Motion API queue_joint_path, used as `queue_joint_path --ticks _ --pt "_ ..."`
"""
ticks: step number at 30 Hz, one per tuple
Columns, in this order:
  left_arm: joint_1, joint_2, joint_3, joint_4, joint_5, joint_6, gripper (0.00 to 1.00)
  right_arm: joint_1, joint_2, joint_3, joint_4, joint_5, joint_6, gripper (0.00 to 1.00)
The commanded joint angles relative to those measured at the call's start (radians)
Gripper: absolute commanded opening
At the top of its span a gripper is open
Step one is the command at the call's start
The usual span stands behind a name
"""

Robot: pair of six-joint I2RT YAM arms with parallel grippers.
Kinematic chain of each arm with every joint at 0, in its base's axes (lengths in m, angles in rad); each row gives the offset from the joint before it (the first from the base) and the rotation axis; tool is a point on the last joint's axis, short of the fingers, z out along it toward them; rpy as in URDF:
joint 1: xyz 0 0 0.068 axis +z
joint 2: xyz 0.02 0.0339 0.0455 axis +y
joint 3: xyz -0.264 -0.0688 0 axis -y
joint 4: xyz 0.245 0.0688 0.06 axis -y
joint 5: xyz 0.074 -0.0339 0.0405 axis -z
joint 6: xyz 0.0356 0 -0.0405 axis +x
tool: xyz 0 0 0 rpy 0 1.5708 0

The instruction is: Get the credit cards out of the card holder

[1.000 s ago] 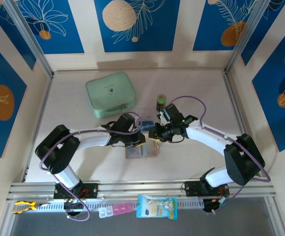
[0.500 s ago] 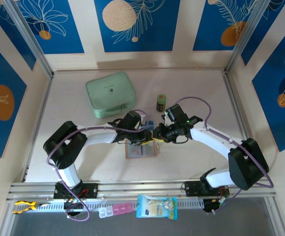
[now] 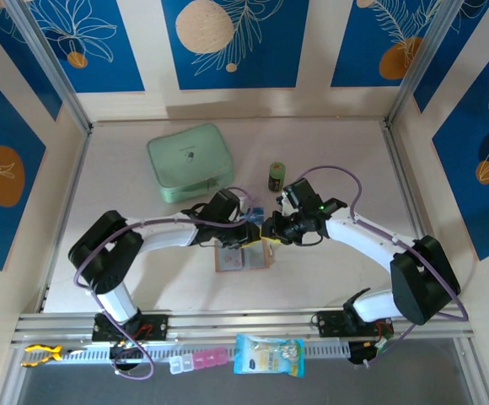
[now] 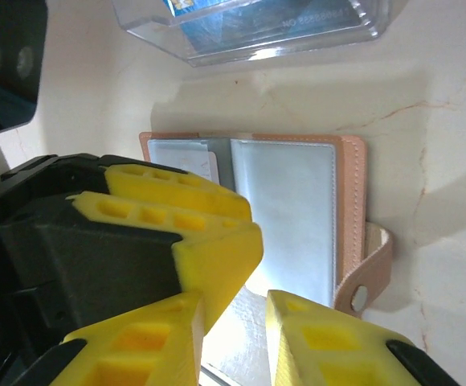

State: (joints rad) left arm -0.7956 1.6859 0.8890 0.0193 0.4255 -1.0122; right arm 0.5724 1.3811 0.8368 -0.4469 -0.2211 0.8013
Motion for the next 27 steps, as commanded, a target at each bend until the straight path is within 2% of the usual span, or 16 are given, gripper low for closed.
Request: queue_joint_path --ticks 1,19,27 --pt "0.022 -0.065 -0.047 0.005 -0.020 0.015 0.27 0.022 0.035 0.046 -0.016 -0.023 -0.010 0.27" --pt "0.116 -0.338 -0.326 -0.019 -0.088 -0.009 0.22 0.179 0.256 0.163 0.038 -0.008 0.040 0.27" --pt "0.117 -0.299 -0.355 0.045 -0.039 -0.025 0.13 0.208 0.316 0.166 0.060 -0.002 0.051 0.26"
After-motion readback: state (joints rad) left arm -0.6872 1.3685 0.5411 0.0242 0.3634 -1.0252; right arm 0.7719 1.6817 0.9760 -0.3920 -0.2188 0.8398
